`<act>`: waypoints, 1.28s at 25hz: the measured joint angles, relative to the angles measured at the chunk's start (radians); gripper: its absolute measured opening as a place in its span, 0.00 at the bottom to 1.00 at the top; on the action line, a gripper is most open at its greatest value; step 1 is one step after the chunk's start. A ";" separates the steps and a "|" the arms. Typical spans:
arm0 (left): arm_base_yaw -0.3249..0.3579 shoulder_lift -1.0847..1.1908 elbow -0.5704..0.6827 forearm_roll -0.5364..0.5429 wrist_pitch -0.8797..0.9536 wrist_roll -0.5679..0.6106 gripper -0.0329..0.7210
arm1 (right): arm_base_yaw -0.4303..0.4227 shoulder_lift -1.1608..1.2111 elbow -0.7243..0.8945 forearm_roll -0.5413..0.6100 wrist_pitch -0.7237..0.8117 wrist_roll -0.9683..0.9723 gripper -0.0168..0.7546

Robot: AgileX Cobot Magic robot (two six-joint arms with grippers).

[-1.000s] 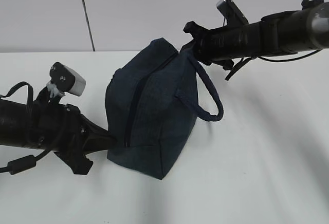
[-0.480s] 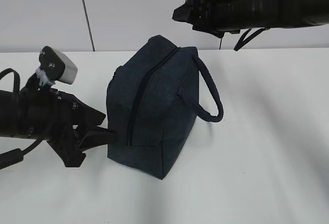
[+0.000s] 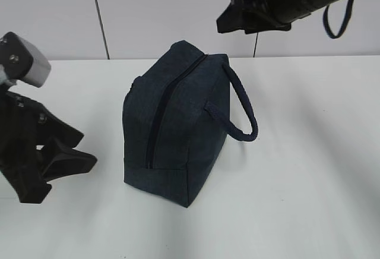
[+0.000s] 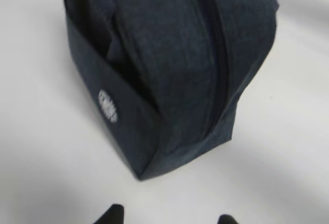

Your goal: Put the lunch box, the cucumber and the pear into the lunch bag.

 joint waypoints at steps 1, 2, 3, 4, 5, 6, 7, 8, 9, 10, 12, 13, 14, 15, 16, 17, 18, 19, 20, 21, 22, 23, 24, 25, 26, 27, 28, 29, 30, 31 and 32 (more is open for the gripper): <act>0.000 -0.031 0.001 0.078 0.005 -0.142 0.48 | 0.000 -0.021 0.000 -0.105 0.037 0.117 0.67; 0.000 -0.059 0.002 0.167 0.009 -0.286 0.47 | 0.000 -0.035 0.000 -0.207 0.080 0.196 0.66; 0.000 -0.095 0.002 0.246 0.015 -0.409 0.46 | 0.000 -0.052 0.000 -0.301 0.125 0.280 0.65; 0.000 -0.136 0.002 0.304 0.021 -0.499 0.46 | 0.000 -0.071 0.004 -0.368 0.159 0.348 0.64; 0.000 -0.180 0.002 0.335 0.024 -0.549 0.45 | 0.000 -0.089 0.014 -0.424 0.187 0.395 0.62; 0.000 -0.219 0.002 0.357 0.023 -0.591 0.45 | 0.002 -0.115 0.033 -0.486 0.214 0.440 0.61; 0.000 -0.268 0.002 0.367 0.018 -0.622 0.45 | 0.002 -0.140 0.055 -0.517 0.226 0.473 0.60; 0.000 -0.318 0.002 0.373 0.010 -0.664 0.45 | 0.002 -0.182 0.093 -0.543 0.233 0.507 0.59; 0.000 -0.357 0.002 0.383 0.006 -0.706 0.45 | 0.002 -0.215 0.124 -0.563 0.237 0.527 0.58; 0.000 -0.401 0.002 0.403 0.007 -0.745 0.45 | 0.002 -0.251 0.155 -0.578 0.239 0.545 0.58; 0.000 -0.472 0.002 0.467 0.032 -0.820 0.45 | 0.002 -0.342 0.231 -0.636 0.254 0.599 0.58; 0.000 -0.496 0.002 0.517 0.064 -0.871 0.45 | 0.002 -0.376 0.268 -0.676 0.268 0.624 0.58; 0.000 -0.520 0.002 0.571 0.108 -0.926 0.45 | 0.002 -0.410 0.298 -0.709 0.283 0.647 0.58; 0.000 -0.542 0.002 0.614 0.156 -0.975 0.45 | 0.002 -0.458 0.341 -0.740 0.300 0.670 0.58; 0.000 -0.566 0.003 0.653 0.193 -1.004 0.45 | 0.002 -0.495 0.371 -0.768 0.311 0.679 0.58; 0.000 -0.588 0.003 0.679 0.229 -1.033 0.45 | 0.002 -0.542 0.405 -0.789 0.323 0.689 0.57; 0.000 -0.618 0.003 0.697 0.254 -1.067 0.45 | 0.002 -0.593 0.436 -0.796 0.328 0.699 0.57; 0.000 -0.653 0.003 0.709 0.273 -1.102 0.45 | 0.002 -0.637 0.461 -0.798 0.335 0.704 0.57; 0.000 -0.683 0.003 0.722 0.288 -1.144 0.45 | 0.002 -0.692 0.490 -0.798 0.344 0.712 0.57; 0.000 -0.720 0.003 0.737 0.310 -1.179 0.45 | 0.002 -0.739 0.512 -0.798 0.352 0.716 0.57; 0.000 -0.757 0.003 0.755 0.338 -1.205 0.45 | 0.002 -0.798 0.539 -0.800 0.359 0.718 0.57; 0.000 -0.790 0.003 0.770 0.367 -1.220 0.45 | 0.002 -0.856 0.564 -0.805 0.369 0.720 0.57; 0.000 -0.816 0.003 0.791 0.404 -1.230 0.45 | 0.002 -0.902 0.583 -0.811 0.389 0.722 0.57; 0.000 -0.843 0.003 0.809 0.436 -1.234 0.45 | 0.002 -0.954 0.607 -0.815 0.404 0.722 0.57; 0.000 -0.869 0.003 0.822 0.466 -1.238 0.45 | 0.002 -1.003 0.631 -0.818 0.416 0.722 0.57; 0.000 -0.890 0.003 0.832 0.488 -1.241 0.45 | 0.002 -1.049 0.653 -0.818 0.431 0.722 0.57; 0.000 -0.913 0.003 0.835 0.516 -1.242 0.45 | 0.002 -1.089 0.676 -0.818 0.440 0.722 0.57; 0.000 -0.935 0.003 0.835 0.543 -1.244 0.45 | 0.002 -1.114 0.691 -0.814 0.445 0.722 0.57; 0.000 -0.957 0.003 0.837 0.565 -1.245 0.45 | 0.002 -1.155 0.717 -0.810 0.450 0.722 0.57; 0.000 -0.978 0.003 0.846 0.587 -1.245 0.45 | 0.002 -1.191 0.739 -0.808 0.454 0.722 0.57; 0.000 -1.006 0.006 0.860 0.595 -1.245 0.45 | 0.002 -1.217 0.752 -0.806 0.455 0.722 0.57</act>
